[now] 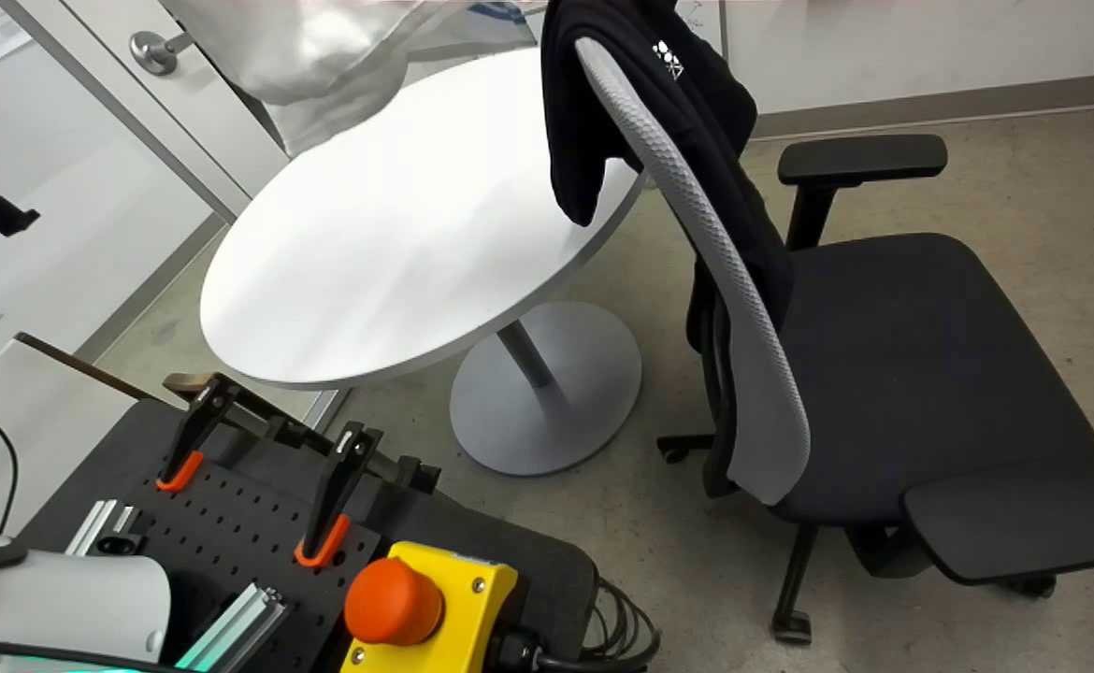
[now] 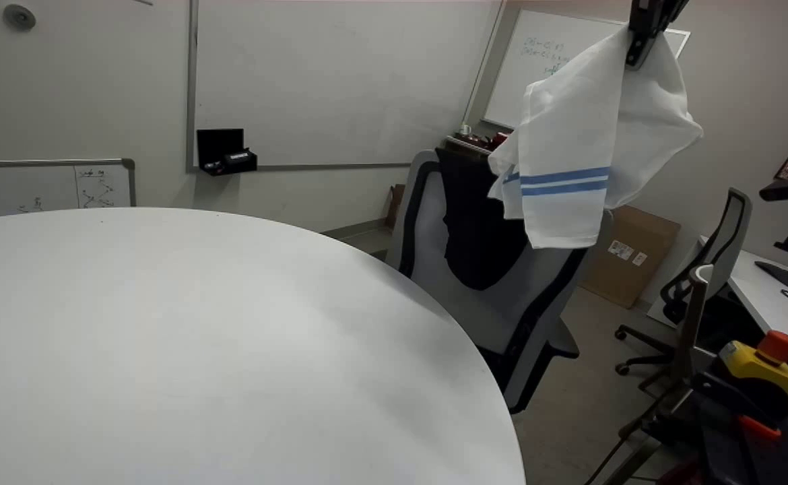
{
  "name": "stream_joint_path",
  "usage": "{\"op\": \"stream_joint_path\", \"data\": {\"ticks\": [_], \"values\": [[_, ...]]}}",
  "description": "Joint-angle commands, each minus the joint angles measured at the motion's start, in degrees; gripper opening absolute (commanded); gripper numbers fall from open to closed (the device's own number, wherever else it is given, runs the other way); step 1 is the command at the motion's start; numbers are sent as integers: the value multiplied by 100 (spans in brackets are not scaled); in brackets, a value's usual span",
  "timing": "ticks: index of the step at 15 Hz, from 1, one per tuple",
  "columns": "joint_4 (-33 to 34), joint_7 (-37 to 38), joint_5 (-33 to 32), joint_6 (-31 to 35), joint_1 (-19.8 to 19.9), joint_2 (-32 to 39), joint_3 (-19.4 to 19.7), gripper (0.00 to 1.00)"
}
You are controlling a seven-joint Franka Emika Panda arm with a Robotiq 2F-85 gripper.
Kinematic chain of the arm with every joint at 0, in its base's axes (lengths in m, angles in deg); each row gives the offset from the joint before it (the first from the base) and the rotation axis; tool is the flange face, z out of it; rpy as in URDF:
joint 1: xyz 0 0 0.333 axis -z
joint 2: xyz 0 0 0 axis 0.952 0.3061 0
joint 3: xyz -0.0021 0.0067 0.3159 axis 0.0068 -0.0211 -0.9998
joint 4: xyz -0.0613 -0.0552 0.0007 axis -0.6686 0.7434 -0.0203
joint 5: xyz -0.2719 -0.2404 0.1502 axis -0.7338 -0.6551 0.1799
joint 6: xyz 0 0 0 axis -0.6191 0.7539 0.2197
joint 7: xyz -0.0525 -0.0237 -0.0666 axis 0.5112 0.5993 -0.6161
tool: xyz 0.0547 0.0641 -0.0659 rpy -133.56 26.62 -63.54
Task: Hang the towel on the backrest of the chair
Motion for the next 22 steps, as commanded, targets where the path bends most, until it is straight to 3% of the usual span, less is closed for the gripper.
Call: {"op": "stream_joint_path", "data": {"ticks": [1,5,9,12,16,22], "values": [[148,264,-783,-67,130,-124,-17,1],[211,329,-1766,83,205,-161,172,1],[413,308,-2230,263,270,-14,604,1],[554,325,-2239,511,336,153,946,1],[611,315,-1948,1334,384,458,1355,1],[654,348,-1765,2279,464,1251,1515,1]]}}
